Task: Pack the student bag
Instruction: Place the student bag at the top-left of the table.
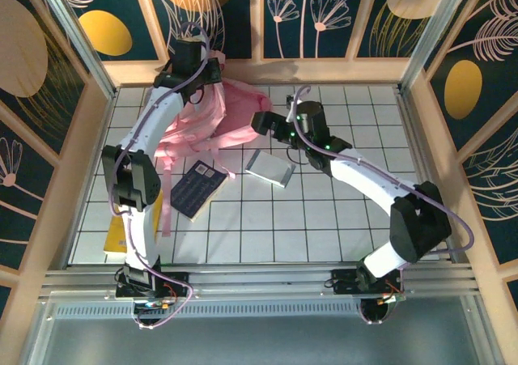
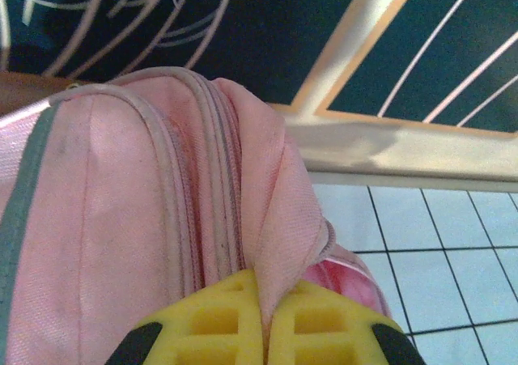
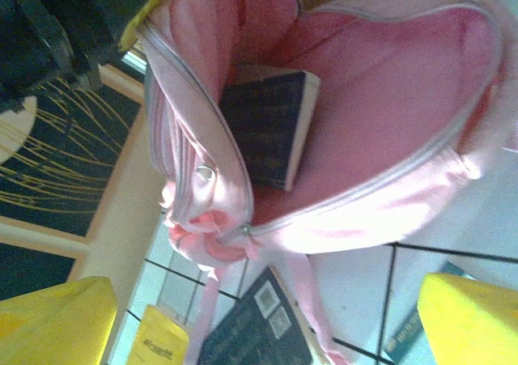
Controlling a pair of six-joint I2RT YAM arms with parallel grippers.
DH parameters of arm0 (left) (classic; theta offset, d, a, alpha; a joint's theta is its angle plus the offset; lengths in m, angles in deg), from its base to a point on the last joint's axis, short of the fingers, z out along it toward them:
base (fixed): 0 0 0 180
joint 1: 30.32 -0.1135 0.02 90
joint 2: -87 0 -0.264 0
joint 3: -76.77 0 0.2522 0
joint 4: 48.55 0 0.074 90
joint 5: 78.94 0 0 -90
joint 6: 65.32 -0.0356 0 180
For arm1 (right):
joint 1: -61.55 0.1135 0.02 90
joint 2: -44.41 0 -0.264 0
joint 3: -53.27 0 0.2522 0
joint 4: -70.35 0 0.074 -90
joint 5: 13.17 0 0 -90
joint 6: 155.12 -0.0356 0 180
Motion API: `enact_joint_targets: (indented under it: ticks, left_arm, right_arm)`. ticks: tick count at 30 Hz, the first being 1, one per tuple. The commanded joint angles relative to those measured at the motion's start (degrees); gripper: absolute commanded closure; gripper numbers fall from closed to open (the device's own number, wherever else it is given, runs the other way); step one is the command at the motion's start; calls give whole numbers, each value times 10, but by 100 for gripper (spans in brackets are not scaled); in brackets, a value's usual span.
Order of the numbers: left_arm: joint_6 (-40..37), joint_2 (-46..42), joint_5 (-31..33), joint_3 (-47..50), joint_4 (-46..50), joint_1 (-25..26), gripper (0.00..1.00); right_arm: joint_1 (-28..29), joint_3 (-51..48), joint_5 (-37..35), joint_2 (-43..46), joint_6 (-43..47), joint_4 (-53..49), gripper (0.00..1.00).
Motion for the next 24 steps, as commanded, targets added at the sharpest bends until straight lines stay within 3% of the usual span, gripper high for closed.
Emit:
enact_joint_targets:
  ticks: [1, 4, 11, 18, 24]
  left_arm:
    - [17, -14, -19, 47, -4, -13, 99]
    - [30, -51, -37, 119, -42, -13, 94]
    - [43, -100, -60, 202, -62, -13, 54]
    - [38, -199, -60, 287, -73, -12, 39]
    - [38, -315, -32, 448, -88, -13, 21]
  right_arm:
    - [-9, -23, -14, 40, 26, -6, 4]
    - [-15, -33, -12, 46, 27, -6, 4]
    - [-20, -26, -12, 55, 29, -14, 4]
    - [-20, -44, -16, 80, 40, -20, 4]
    - [-9, -83, -5, 96, 48, -23, 4]
